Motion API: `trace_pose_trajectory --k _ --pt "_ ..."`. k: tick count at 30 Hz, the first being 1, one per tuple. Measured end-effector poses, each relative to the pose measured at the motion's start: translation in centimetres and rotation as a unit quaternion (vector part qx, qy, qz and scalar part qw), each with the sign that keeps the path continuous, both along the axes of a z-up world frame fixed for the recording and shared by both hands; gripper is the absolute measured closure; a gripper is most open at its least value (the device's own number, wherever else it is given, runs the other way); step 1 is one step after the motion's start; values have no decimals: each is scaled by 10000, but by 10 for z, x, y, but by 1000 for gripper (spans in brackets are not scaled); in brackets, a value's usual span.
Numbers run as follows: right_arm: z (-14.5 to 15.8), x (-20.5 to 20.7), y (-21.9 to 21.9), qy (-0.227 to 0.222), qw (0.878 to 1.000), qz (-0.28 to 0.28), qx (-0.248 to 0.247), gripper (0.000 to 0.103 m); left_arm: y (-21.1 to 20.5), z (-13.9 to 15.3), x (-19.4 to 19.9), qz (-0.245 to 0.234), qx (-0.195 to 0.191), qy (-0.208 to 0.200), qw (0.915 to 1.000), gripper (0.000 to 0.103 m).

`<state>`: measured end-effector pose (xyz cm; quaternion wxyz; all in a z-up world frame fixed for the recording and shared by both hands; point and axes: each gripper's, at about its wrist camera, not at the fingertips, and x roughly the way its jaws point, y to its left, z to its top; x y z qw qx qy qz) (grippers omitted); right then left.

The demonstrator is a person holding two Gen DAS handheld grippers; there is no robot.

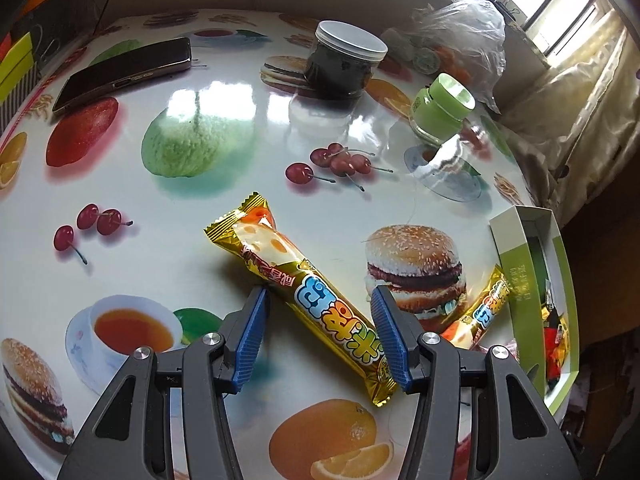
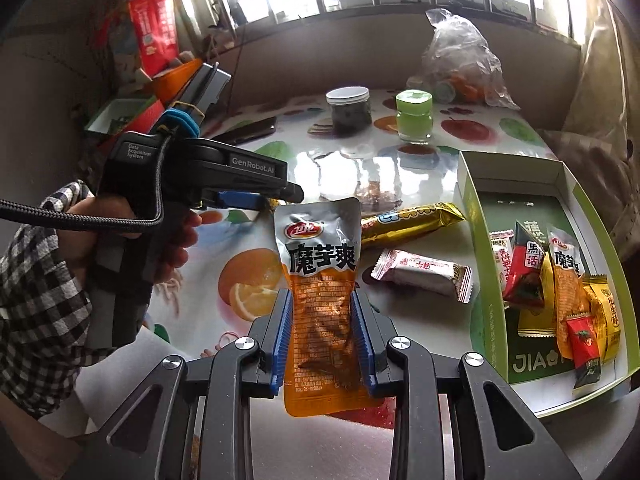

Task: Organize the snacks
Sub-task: 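Close the left gripper on the gold wafer bar and lift it while the right gripper holds the packet, then carry the orange packet and the gold wafer bar over the green box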

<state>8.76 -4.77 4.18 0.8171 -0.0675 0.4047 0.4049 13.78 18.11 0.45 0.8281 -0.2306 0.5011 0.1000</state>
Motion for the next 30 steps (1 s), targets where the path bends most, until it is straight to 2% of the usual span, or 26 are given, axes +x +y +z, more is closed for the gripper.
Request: trace_pose_trajectory --k 1,3,6,12,18,30 --pt "0 0 -1 -4 10000 -7 7 76 -2 0 0 -13 19 -1 10000 52" --pt "1 0 -3 -1 10000 -23 25 75 -4 -1 -1 -25 10 -9 10000 66" --pt "2 0 -5 3 10000 -56 73 75 -5 -1 -2 0 14 0 10000 73" --pt "4 -2 -9 -19 9999 -98 88 75 -10 -1 -6 -71 24 -37 10000 78" --pt "6 -6 -11 -63 9998 -167 90 75 -15 2 -13 -154 119 -122 9997 78" --pt "16 -13 -23 -179 9989 -397 176 75 -28 27 -36 -326 180 -419 9984 78"
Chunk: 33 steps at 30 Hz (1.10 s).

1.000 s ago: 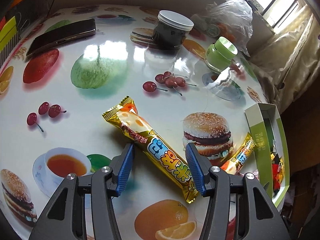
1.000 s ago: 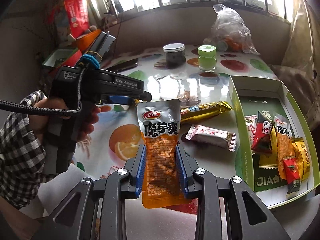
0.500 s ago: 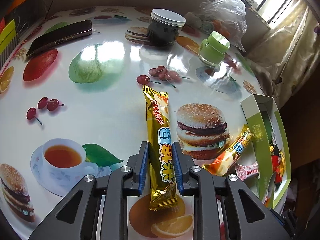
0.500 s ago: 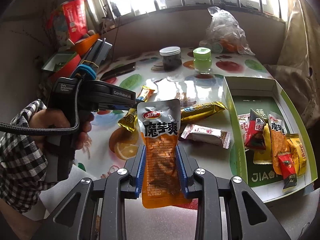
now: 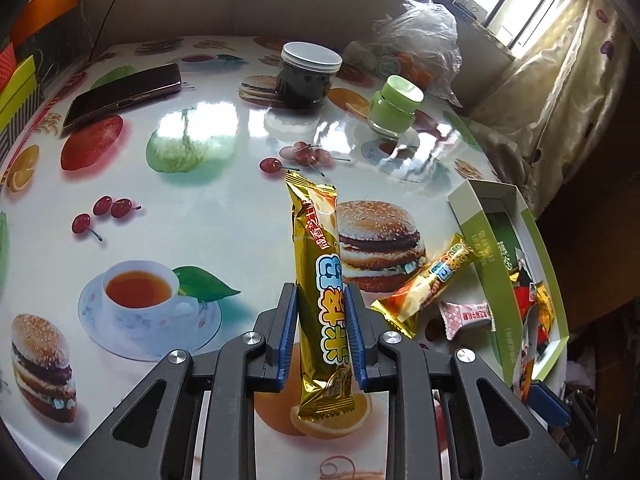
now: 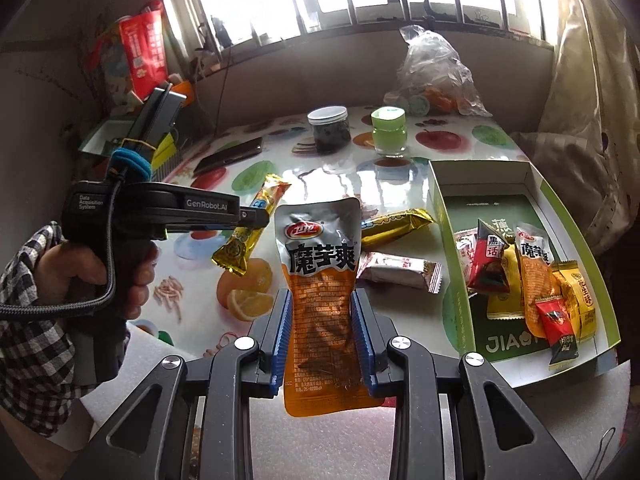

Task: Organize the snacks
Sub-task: 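Carry the orange packet and the gold wafer bar over the green box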

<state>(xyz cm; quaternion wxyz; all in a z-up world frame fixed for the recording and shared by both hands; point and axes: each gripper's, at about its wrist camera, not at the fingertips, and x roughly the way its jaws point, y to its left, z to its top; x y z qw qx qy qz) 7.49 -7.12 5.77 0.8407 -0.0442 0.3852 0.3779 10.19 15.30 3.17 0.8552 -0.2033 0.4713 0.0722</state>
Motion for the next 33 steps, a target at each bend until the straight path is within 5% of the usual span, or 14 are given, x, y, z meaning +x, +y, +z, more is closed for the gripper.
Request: trace_pose_trajectory --k 15,33 --pt "18 5 -32 -171 9988 -434 116 75 -44 42 -5 -476 56 -450 9978 78" --pt "24 37 -89 -247 9928 -1173 52 75 -103 65 32 -1135 -137 -745 9907 78"
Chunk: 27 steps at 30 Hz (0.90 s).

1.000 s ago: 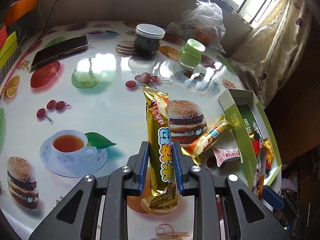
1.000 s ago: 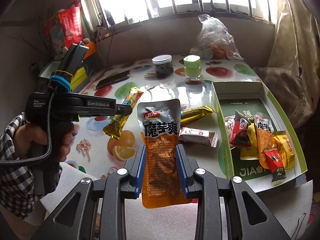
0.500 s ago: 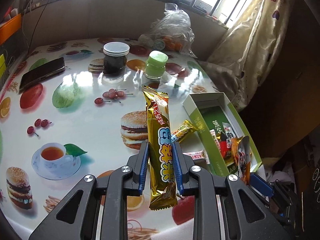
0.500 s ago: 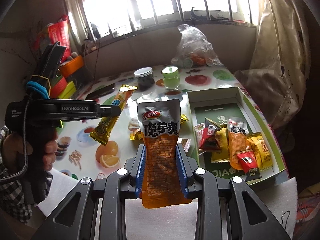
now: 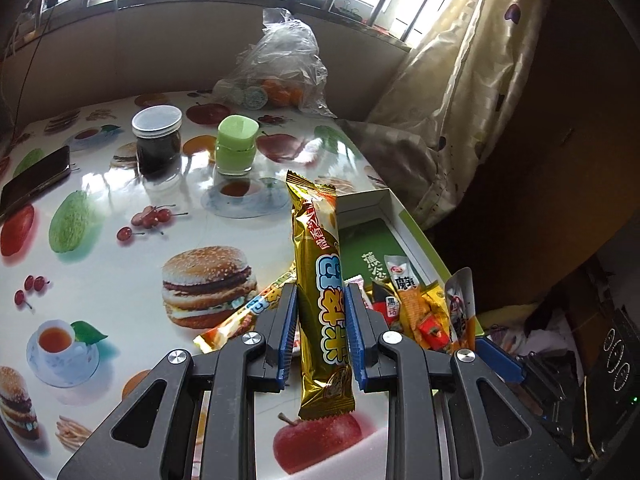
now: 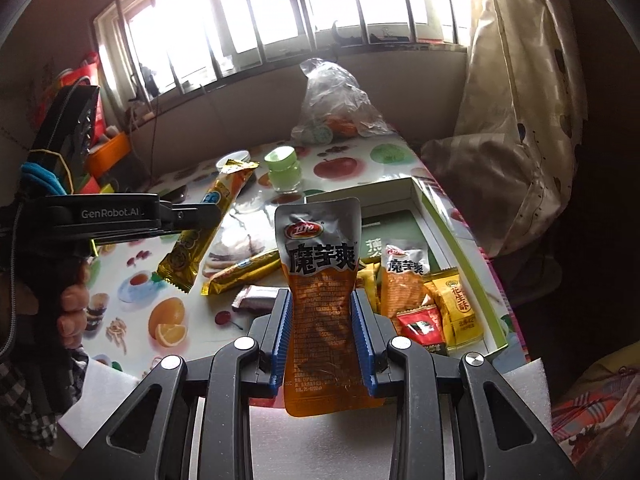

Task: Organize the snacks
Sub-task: 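Carry the orange packet and the gold wafer bar over the green box, then lower both snacks into the box and open both grippers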

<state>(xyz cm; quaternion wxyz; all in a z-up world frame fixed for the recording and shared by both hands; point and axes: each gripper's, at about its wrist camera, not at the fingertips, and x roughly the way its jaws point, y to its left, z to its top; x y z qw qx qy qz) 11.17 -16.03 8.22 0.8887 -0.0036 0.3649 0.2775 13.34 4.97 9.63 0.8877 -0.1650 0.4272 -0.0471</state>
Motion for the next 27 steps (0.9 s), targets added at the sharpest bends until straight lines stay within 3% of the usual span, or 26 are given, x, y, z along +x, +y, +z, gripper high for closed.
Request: trace_pose_trajectory --k 12,27 --pt "-11 20 -19 143 9990 -387 -179 75 -30 -9 36 -333 -405 111 9986 78" --pt "-29 48 -19 241 9953 -670 -656 75 -51 -41 69 -477 -459 443 9968 78"
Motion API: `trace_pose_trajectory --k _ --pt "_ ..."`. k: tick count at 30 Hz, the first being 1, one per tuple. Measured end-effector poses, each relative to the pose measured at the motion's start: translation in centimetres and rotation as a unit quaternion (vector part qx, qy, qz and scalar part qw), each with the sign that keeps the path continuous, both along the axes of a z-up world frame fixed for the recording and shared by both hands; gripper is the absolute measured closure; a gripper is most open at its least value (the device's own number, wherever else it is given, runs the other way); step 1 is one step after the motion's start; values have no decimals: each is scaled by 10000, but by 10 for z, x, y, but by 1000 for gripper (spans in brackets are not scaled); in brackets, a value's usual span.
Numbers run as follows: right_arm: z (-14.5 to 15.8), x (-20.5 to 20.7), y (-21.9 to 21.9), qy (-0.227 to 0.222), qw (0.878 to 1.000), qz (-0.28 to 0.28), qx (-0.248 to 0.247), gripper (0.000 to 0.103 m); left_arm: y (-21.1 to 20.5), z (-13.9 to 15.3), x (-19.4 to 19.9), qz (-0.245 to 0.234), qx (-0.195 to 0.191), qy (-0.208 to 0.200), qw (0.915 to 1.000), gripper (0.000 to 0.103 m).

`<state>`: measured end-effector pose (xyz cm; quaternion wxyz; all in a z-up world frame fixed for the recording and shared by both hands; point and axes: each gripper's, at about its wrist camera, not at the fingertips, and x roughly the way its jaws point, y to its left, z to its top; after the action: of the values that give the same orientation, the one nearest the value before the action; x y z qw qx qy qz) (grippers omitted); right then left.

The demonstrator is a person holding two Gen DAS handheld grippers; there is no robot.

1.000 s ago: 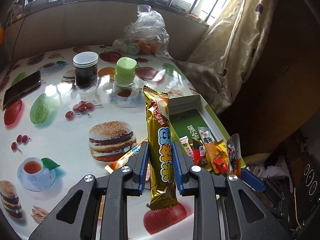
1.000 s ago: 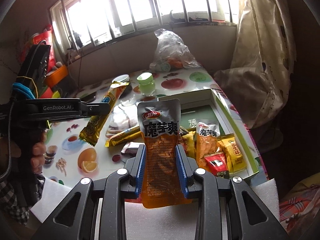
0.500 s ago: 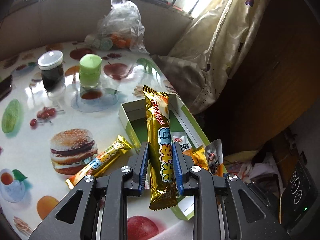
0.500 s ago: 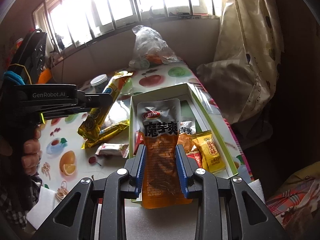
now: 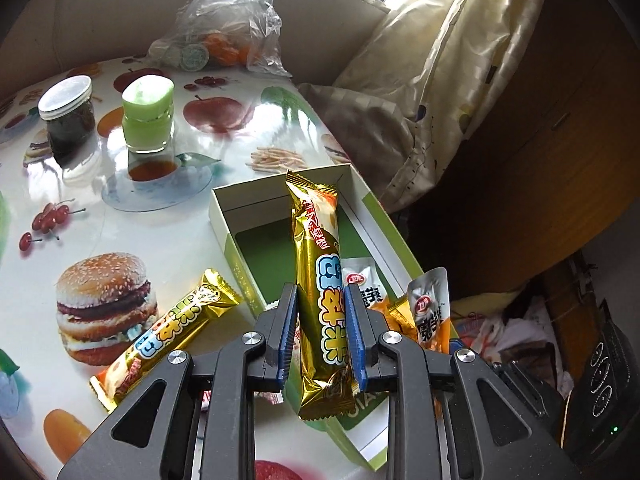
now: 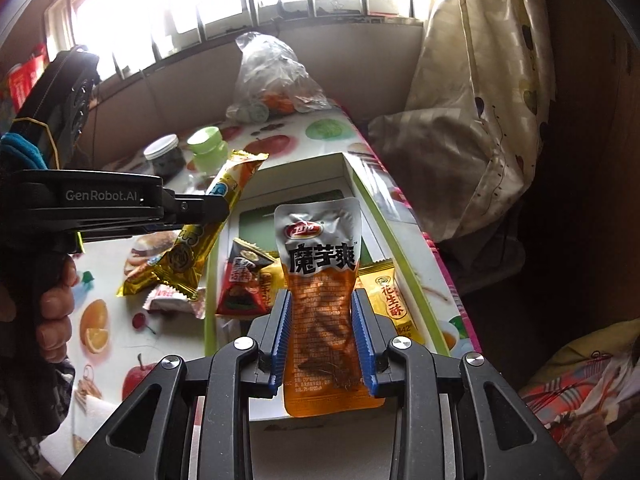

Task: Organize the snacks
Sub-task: 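Lower both snacks into the box and open both grippers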

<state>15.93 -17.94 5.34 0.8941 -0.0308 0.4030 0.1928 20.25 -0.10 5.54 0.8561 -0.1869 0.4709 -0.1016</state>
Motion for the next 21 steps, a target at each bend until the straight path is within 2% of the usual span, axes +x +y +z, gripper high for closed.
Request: trace_pose_trajectory --k 12,21 --pt "-19 18 4 88 9994 -171 -275 74 -12 -18 19 -148 154 173 9996 78" --pt "-24 25 6 78 9994 -174 -298 69 -16 -23 25 -164 227 210 9994 78"
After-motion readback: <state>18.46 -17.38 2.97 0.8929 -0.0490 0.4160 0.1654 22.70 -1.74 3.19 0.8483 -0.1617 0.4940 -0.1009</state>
